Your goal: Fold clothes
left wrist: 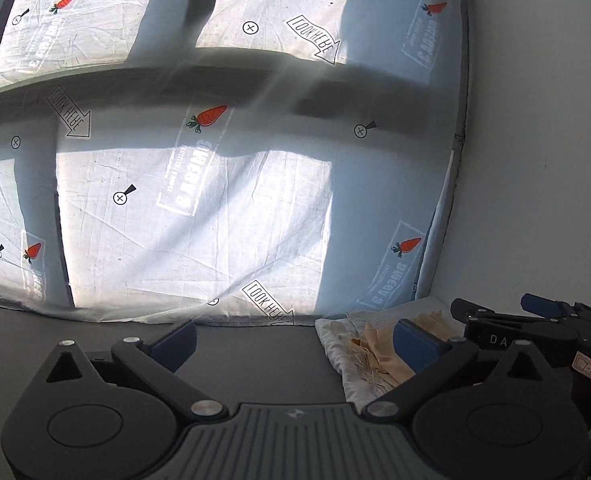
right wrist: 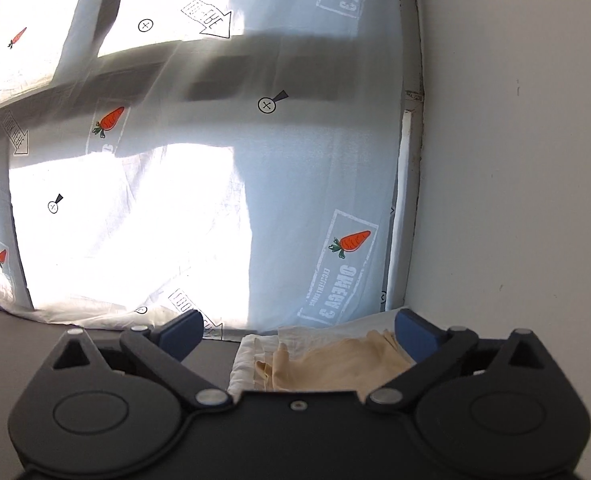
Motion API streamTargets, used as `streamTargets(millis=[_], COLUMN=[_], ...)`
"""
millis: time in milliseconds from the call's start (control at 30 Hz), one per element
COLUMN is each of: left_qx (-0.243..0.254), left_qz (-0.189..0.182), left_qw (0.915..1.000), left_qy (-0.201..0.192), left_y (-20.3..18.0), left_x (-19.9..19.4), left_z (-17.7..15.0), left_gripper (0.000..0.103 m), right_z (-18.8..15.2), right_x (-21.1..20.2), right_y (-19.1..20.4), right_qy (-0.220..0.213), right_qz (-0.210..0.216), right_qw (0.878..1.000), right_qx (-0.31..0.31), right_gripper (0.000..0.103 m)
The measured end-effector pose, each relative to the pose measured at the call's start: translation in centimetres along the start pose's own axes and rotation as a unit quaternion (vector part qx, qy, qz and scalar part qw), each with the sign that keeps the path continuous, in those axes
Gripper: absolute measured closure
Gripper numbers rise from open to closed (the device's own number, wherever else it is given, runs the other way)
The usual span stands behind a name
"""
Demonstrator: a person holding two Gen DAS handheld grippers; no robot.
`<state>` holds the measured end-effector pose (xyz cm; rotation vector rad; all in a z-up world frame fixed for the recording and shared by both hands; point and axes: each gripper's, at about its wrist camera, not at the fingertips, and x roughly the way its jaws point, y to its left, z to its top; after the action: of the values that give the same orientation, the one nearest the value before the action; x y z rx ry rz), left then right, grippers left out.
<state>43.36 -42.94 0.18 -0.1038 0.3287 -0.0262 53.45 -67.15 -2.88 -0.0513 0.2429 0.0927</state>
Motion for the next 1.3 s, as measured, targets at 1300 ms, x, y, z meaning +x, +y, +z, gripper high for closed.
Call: streamTargets(millis=[1300], left_qx=[0.018], left_qz=[0.051], left_qw=[0.9969], left_qy=[0.057], left_y=[34.0], left_x=[-33.7], left_z=[-7.3], left_gripper=[0.0], right_z=[-8.0], right_x=[-36.8], right_y=[43.7], right_qy=[0.145], right_qz=[0.066], right_qw=[0.987], right_qx=[-0.003], right_gripper=[0.0])
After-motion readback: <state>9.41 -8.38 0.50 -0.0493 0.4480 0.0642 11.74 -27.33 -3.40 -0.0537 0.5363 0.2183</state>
